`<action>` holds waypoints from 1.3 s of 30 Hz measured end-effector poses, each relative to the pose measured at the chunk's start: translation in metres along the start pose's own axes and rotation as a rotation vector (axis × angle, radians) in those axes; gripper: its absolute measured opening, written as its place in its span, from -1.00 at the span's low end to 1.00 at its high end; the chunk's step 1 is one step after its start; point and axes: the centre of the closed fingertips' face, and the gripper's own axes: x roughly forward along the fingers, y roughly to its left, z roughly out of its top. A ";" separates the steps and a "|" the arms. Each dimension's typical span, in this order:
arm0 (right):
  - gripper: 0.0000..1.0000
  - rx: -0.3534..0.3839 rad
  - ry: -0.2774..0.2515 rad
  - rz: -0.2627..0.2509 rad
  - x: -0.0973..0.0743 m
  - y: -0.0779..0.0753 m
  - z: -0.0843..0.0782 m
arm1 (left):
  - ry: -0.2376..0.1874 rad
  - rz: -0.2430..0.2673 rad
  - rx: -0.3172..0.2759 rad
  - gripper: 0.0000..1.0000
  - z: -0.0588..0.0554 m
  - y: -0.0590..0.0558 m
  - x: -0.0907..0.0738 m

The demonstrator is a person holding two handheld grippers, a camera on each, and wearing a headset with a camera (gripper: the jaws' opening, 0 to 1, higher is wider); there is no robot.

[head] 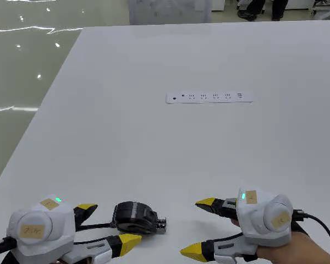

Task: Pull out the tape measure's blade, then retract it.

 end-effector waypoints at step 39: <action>0.82 0.071 0.075 -0.134 -0.082 -0.010 -0.029 | 0.078 -0.019 0.105 0.91 -0.026 0.005 -0.052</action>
